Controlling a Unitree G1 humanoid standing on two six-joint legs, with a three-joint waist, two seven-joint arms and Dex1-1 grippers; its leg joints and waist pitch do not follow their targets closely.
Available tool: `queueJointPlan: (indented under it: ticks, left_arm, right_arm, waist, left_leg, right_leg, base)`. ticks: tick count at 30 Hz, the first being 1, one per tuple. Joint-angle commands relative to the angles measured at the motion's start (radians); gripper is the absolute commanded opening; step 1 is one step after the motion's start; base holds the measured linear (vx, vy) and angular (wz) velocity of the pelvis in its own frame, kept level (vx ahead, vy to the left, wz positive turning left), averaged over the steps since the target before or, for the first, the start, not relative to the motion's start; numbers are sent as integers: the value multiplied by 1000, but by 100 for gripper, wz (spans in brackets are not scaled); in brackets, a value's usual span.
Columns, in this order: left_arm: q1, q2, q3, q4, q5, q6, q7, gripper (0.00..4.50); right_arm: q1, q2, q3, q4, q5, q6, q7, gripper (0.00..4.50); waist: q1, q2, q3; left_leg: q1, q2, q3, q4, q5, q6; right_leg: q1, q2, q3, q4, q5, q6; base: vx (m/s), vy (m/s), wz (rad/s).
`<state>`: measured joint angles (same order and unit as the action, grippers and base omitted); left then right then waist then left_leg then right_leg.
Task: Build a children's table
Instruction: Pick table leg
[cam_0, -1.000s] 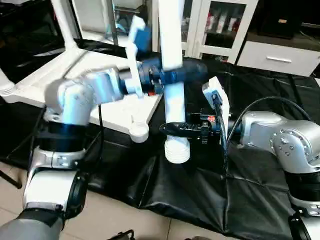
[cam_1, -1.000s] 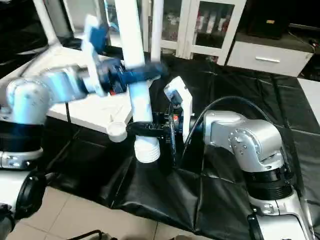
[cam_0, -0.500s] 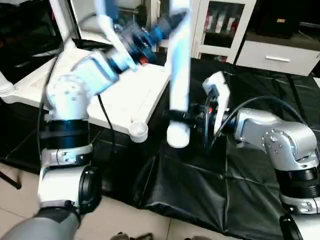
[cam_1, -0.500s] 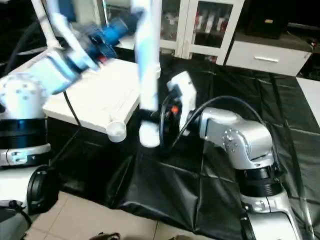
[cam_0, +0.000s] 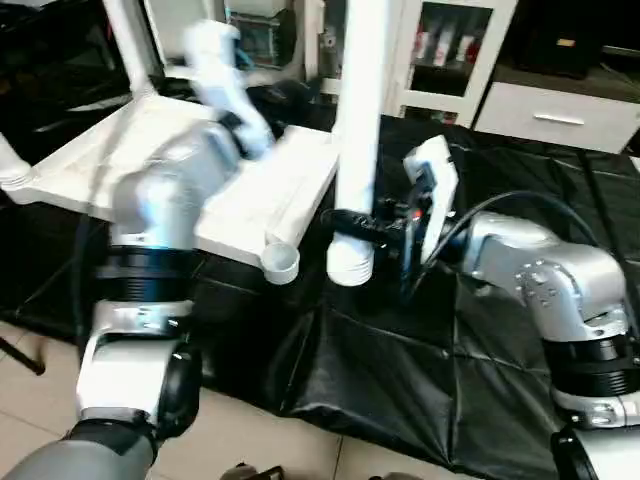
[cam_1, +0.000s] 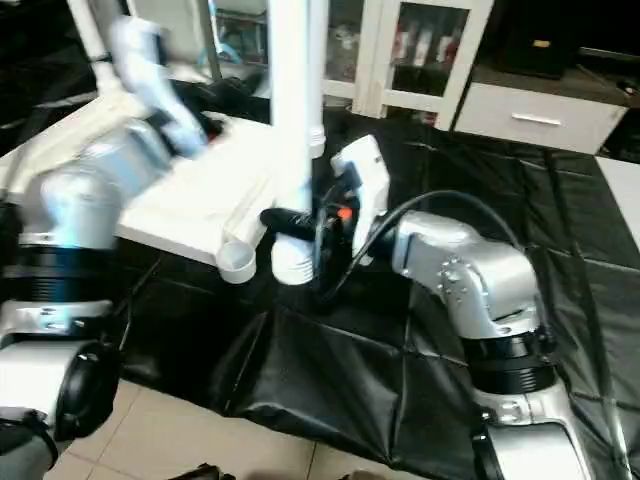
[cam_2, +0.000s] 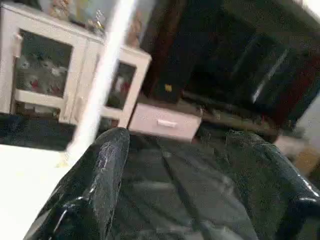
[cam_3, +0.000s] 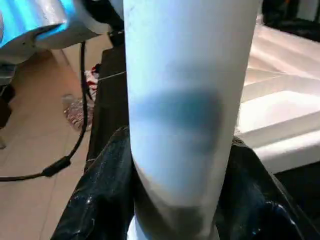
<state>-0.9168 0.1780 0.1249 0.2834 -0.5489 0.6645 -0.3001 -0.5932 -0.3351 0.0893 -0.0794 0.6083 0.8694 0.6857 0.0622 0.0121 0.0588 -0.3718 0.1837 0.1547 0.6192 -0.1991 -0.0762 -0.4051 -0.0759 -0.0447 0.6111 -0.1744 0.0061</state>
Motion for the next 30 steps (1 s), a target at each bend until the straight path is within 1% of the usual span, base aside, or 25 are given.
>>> queueJointPlan:
  ticks: [1, 2, 3, 4, 5, 6, 7, 8, 11, 13, 14, 16, 18, 19, 20, 21, 22, 23, 24, 25, 26, 27, 28, 29, 30]
  left_arm:
    - [-16, -5, -22, -60, -3, 16, -19, 351]
    - [-16, -15, -29, -110, -25, 38, -46, 351]
    - [-16, -15, -29, -110, -25, 38, -46, 351]
    - [-14, -22, -37, -158, -49, 53, -79, 351]
    - [-11, -24, -42, -187, -69, 64, -100, 351]
    - [-9, -25, -43, -217, -94, 80, -116, 351]
    - [-8, -25, -43, -225, -102, 85, -120, 351]
    - [-7, -25, -40, -249, -132, 103, -131, 351]
    - [-4, -19, -44, -278, -162, 120, -153, 351]
    - [-3, -20, -44, -281, -157, 124, -151, 351]
    - [0, -20, -45, -270, -126, 117, -138, 351]
    - [2, -19, -43, -262, -110, 112, -129, 351]
    - [1, -6, -30, -221, -44, 62, -73, 351]
    - [1, -6, -30, -221, -44, 62, -73, 351]
    - [9, 19, -25, -198, 22, 12, -16, 351]
    - [29, 42, -28, -201, 72, -23, 19, 351]
    - [48, 59, -31, -206, 110, -50, 46, 351]
    - [48, 60, -31, -207, 111, -51, 47, 351]
    - [64, 63, -19, -221, 119, -62, 61, 351]
    - [70, 66, -20, -226, 123, -62, 64, 351]
    - [87, 76, -20, -240, 137, -63, 73, 351]
    - [122, 91, -22, -263, 164, -64, 85, 351]
    - [188, 124, -43, -300, 222, -78, 97, 351]
    - [216, 137, -56, -312, 248, -92, 99, 351]
    - [217, 137, -56, -313, 249, -93, 99, 351]
  right_arm:
    - [-9, -9, 0, -17, -24, -19, -1, 187]
    - [-9, -12, 2, -11, -34, -23, -6, 187]
    - [-9, -12, 2, -11, -34, -23, -6, 187]
    - [-7, -17, 2, -8, -39, -23, -9, 187]
    - [-5, -20, 2, -6, -42, -24, -9, 187]
    - [-4, -21, 3, -5, -45, -24, -10, 187]
    - [-3, -21, 3, -5, -46, -24, -10, 187]
    - [-2, -22, 5, -4, -48, -25, -13, 187]
    - [0, -21, 8, 0, -54, -30, -13, 186]
    - [1, -20, 8, 1, -58, -31, -12, 186]
    - [0, -20, 10, 3, -63, -33, -11, 186]
    - [0, -20, 11, 3, -63, -35, -11, 186]
    - [3, -26, 15, 1, -72, -43, -15, 186]
    - [3, -26, 15, 1, -72, -43, -15, 186]
    - [13, -34, 20, -2, -93, -55, -29, 185]
    - [26, -36, 21, -4, -118, -73, -54, 185]
    - [39, -37, 21, -6, -138, -87, -75, 185]
    - [39, -37, 21, -6, -139, -87, -76, 185]
    - [49, -31, 17, -7, -155, -101, -101, 185]
    - [52, -29, 15, -7, -158, -104, -107, 185]
    - [62, -22, 11, -8, -170, -115, -127, 185]
    - [81, -3, -3, -11, -183, -128, -162, 185]
    - [114, 24, -17, -16, -210, -154, -217, 185]
    - [126, 32, -19, -19, -223, -167, -237, 185]
    - [126, 33, -18, -19, -224, -168, -238, 185]
  waist:
    - [4, 6, -82]
    - [5, -1, -83]
    - [6, 0, -83]
    - [5, -2, -80]
    - [5, -1, -78]
    - [5, 4, -77]
    - [4, 3, -76]
    - [2, 0, -73]
    - [-1, -1, -70]
    - [-2, -2, -71]
    - [-3, -2, -71]
    - [-3, -1, -72]
    - [-3, -1, -73]
    - [-3, -1, -74]
    - [-3, -3, -76]
    - [-4, -3, -76]
    - [-5, -8, -76]
    - [-7, -6, -76]
    - [-6, -4, -77]
    - [-8, -3, -76]
    - [-6, -4, -79]
    - [-8, -8, -77]
    - [-8, -5, -75]
    - [-9, -3, -74]
    - [-9, -1, -74]
  left_leg:
    - [6, 24, 0, -70, -48, -2]
    - [4, 24, 2, -68, -33, 5]
    - [4, 24, 3, -68, -32, 8]
    - [2, 23, 4, -68, -46, 13]
    - [4, 25, 5, -69, -71, 12]
    - [4, 25, 4, -69, -81, 8]
    - [5, 25, 5, -70, -90, 6]
    - [5, 24, 5, -72, -125, -1]
    - [5, 22, 5, -74, -151, -10]
    - [5, 22, 4, -74, -150, -9]
    - [5, 21, 4, -74, -147, -8]
    - [5, 22, 4, -73, -135, -8]
    - [3, 22, 2, -73, -122, -6]
    - [4, 22, 2, -73, -118, -3]
    - [3, 23, 1, -72, -106, -1]
    - [2, 22, 1, -72, -103, -1]
    - [0, 26, -1, -74, -95, -2]
    - [0, 24, 0, -73, -90, -4]
    - [5, 23, 2, -71, -82, -7]
    - [4, 24, 3, -72, -81, -8]
    - [4, 25, 3, -71, -74, -9]
    - [3, 25, 5, -72, -79, -8]
    - [3, 27, 4, -75, -91, -10]
    - [4, 28, 4, -77, -102, -14]
    - [6, 28, 4, -77, -110, -17]
  right_leg:
    - [65, -47, 33, -43, -9, -249]
    - [67, -47, 33, -41, 31, -272]
    - [67, -48, 33, -40, 34, -279]
    - [68, -48, 33, -42, 19, -283]
    - [67, -50, 33, -45, -17, -282]
    - [66, -50, 33, -45, -32, -281]
    - [65, -50, 33, -48, -47, -279]
    - [65, -48, 33, -53, -103, -268]
    - [62, -46, 33, -60, -167, -244]
    - [62, -46, 33, -61, -174, -235]
    - [61, -44, 34, -63, -181, -226]
    - [61, -44, 34, -62, -169, -222]
    - [62, -43, 33, -59, -147, -222]
    - [62, -42, 33, -60, -138, -220]
    - [63, -42, 33, -57, -111, -221]
    - [64, -42, 33, -56, -104, -218]
    - [65, -44, 33, -55, -95, -210]
    - [66, -44, 33, -54, -94, -206]
    - [63, -44, 33, -53, -91, -209]
    - [61, -44, 34, -54, -90, -214]
    - [63, -44, 33, -50, -78, -221]
    - [59, -43, 33, -52, -84, -222]
    - [57, -46, 33, -52, -103, -220]
    - [55, -45, 33, -55, -123, -209]
    - [54, -44, 33, -55, -133, -204]
  base:
    - [0, 0, 0]
    - [0, 0, 0]
    - [0, 0, 0]
    - [0, 0, 0]
    - [0, 0, 0]
    - [0, 0, 0]
    - [0, 0, 0]
    - [0, 0, 0]
    - [0, 0, 0]
    - [0, 0, 0]
    - [0, 0, 0]
    - [0, 0, 0]
    - [0, 0, 0]
    - [0, 0, 0]
    - [0, 0, 0]
    - [0, 0, 0]
    - [0, 0, 0]
    - [0, 0, 0]
    - [0, 0, 0]
    - [0, 0, 0]
    - [0, 0, 0]
    - [0, 0, 0]
    - [0, 0, 0]
    - [0, 0, 0]
    - [0, 0, 0]
